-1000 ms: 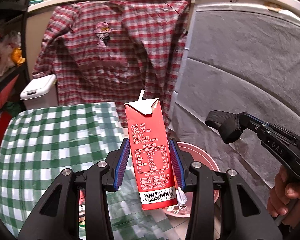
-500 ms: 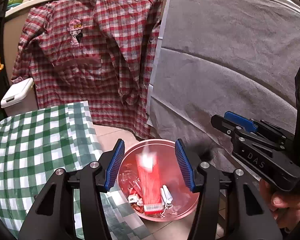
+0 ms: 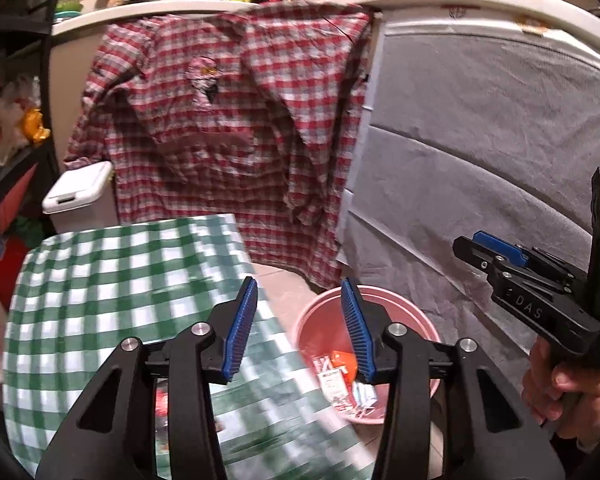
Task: Collect trash
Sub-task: 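Open the left tool to drop the carton into the bucket while the right tool releases its item, then move both tools back over the table toward the crab packet and toothpaste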
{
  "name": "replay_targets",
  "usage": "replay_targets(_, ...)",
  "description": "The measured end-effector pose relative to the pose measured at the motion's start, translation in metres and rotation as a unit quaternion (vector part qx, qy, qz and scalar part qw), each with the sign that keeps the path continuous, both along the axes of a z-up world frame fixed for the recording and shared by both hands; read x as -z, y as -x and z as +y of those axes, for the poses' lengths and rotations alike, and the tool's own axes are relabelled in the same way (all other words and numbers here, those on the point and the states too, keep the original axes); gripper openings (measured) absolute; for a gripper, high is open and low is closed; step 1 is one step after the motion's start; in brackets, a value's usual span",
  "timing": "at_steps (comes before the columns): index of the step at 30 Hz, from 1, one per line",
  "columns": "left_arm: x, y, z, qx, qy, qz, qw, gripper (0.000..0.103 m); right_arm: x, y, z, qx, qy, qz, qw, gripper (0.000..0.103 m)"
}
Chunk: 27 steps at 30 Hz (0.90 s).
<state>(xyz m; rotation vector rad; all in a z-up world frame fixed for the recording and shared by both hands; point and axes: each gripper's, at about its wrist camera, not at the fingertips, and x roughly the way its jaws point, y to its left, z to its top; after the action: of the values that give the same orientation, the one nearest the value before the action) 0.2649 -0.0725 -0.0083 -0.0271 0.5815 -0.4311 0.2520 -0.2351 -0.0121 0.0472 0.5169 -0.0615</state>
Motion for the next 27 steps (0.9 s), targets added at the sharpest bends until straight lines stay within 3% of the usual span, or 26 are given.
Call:
replay_targets(6, -0.011, 0.009, 0.063, -0.048, -0.007, -0.002, 0.9988, 0.032, 0.0, 0.001, 0.041, -0.045, -0.006, -0.001, 0.999, 0.033)
replay_targets(8, -0.014, 0.011, 0.085, -0.067, -0.005, -0.002, 0.9978, 0.028, 0.001, 0.0, 0.056, -0.066, -0.01, 0.0, 0.998, 0.023)
replay_targets(11, -0.016, 0.014, 0.121, -0.098, -0.002, -0.005, 0.9951, 0.027, 0.004, -0.002, 0.078, -0.089, -0.013, 0.002, 0.996, 0.018)
replay_targets(21, -0.013, 0.03, 0.201, -0.152, -0.017, -0.018, 0.9881, 0.026, 0.037, -0.013, 0.138, -0.162, -0.015, 0.04, 0.986, 0.017)
replay_targets(27, -0.014, 0.035, 0.22, -0.16, -0.018, -0.023, 0.9867, 0.026, 0.073, -0.029, 0.174, -0.193, -0.01, 0.088, 0.977, 0.017)
